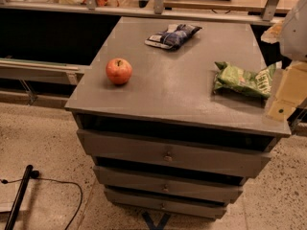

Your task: Move green jalapeno chip bag near apple

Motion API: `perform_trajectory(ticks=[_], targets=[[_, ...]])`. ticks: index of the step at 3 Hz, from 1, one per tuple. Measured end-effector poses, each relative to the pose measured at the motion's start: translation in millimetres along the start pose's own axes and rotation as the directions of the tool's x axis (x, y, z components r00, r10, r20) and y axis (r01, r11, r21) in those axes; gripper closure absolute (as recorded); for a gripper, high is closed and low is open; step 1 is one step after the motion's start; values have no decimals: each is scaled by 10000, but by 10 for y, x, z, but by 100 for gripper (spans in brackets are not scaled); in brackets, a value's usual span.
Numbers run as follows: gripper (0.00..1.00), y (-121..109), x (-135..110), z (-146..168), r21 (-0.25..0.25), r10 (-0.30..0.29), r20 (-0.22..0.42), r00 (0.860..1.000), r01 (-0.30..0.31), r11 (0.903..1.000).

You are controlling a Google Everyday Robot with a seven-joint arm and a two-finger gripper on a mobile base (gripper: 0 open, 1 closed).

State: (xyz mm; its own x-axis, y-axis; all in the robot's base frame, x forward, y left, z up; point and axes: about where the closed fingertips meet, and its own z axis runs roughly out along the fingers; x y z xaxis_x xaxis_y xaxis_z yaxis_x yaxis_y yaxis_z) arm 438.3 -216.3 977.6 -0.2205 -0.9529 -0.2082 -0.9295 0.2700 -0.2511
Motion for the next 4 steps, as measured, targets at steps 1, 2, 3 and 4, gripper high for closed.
perform_trajectory(ticks=[1, 2, 3, 4], targets=[[0, -12, -2, 15, 5, 79, 149, 9999, -79, 10000], [0, -144, -22, 161, -55, 912, 1709, 9811, -916, 9958], [0, -361, 314, 570, -257, 2286, 3554, 9063, -2350, 9716], [0, -683, 526, 804, -294, 3333, 5388, 7737, -3781, 9253]])
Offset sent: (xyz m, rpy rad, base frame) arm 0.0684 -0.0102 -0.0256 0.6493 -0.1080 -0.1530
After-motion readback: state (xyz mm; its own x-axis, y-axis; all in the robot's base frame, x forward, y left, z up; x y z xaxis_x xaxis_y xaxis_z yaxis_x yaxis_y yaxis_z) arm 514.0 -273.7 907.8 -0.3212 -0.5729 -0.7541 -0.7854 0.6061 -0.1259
